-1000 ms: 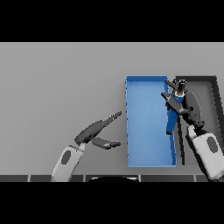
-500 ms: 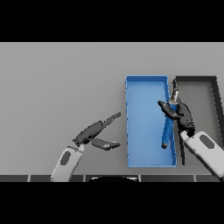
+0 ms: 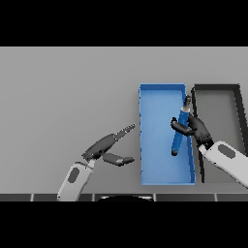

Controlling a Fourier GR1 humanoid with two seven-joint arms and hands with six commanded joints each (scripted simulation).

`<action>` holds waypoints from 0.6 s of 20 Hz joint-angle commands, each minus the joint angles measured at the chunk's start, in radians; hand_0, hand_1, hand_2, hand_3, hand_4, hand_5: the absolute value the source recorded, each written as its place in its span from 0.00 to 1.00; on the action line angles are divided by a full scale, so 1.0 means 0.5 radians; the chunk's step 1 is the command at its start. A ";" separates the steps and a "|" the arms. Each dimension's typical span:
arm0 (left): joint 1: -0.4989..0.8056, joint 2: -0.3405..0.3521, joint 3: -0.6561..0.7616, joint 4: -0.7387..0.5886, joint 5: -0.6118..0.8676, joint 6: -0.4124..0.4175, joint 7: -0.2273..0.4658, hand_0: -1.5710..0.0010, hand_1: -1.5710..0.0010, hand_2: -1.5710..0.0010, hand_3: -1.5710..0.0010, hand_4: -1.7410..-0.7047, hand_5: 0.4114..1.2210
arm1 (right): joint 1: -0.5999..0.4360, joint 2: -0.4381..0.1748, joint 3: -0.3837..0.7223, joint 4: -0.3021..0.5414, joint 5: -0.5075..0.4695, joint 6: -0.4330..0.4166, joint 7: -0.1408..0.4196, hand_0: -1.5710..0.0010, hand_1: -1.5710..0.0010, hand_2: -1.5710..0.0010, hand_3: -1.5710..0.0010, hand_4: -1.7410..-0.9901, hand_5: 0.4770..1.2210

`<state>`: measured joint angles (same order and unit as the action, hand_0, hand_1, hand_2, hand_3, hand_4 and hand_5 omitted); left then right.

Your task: Pick up the blue pipe and place it into the blue bin.

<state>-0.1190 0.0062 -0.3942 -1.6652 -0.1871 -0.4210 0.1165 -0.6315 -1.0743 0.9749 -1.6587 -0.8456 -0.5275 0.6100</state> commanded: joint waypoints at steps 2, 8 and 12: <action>0.000 0.001 -0.001 0.023 -0.011 0.003 -0.016 1.00 1.00 1.00 1.00 0.83 0.02 | -0.091 -0.024 0.124 0.046 -0.006 0.032 0.000 0.97 0.97 0.97 0.98 0.92 0.42; 0.009 0.003 0.004 0.004 -0.010 0.014 -0.026 1.00 1.00 1.00 1.00 0.82 0.02 | -0.183 -0.026 0.260 0.058 -0.038 -0.011 0.000 0.99 0.99 0.99 1.00 0.96 0.26; 0.010 0.021 0.009 -0.003 -0.009 0.003 -0.014 1.00 1.00 1.00 1.00 0.83 0.02 | -0.227 -0.024 0.287 0.075 -0.067 0.012 0.000 1.00 1.00 1.00 1.00 0.96 0.24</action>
<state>-0.1138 0.0172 -0.3895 -1.6665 -0.1917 -0.4194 0.1094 -0.7454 -1.0862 1.1183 -1.6214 -0.8788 -0.5215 0.6099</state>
